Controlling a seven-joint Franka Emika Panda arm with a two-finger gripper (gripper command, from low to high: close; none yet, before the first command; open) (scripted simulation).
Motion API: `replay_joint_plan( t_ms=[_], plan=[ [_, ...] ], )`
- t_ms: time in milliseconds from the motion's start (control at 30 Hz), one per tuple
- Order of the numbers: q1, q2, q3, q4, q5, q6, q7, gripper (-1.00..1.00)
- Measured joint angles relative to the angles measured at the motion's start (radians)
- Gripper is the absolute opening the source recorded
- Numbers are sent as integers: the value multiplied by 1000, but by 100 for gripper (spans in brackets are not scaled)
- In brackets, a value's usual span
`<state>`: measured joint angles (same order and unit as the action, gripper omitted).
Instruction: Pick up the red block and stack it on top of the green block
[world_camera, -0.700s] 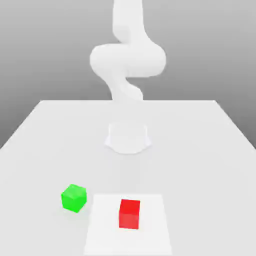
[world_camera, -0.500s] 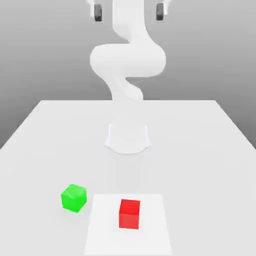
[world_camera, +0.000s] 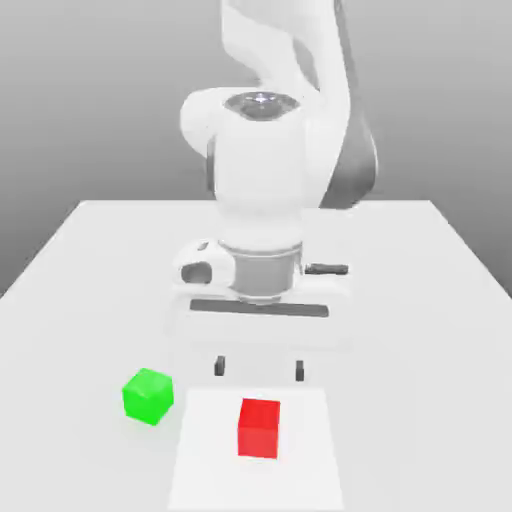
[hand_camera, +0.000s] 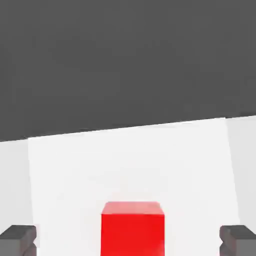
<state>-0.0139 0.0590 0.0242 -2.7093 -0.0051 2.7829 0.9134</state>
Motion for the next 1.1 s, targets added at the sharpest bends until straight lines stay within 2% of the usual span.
replay_joint_plan(
  t_ms=[167, 200, 433, 633, 867, 1100],
  plan=[
    [7, 181, -10, 17, -11, 150, 10, 0],
    [9, 206, -12, 20, -12, 171, 11, -100],
    [8, 207, -11, 20, -15, 172, 14, -100],
    [-3, 16, -2, -8, -3, 10, 3, -100],
    [-161, -121, -79, -69, -60, -62, -32, -100],
    [-255, -217, -182, -130, -57, -99, -114, -100]
  ],
)
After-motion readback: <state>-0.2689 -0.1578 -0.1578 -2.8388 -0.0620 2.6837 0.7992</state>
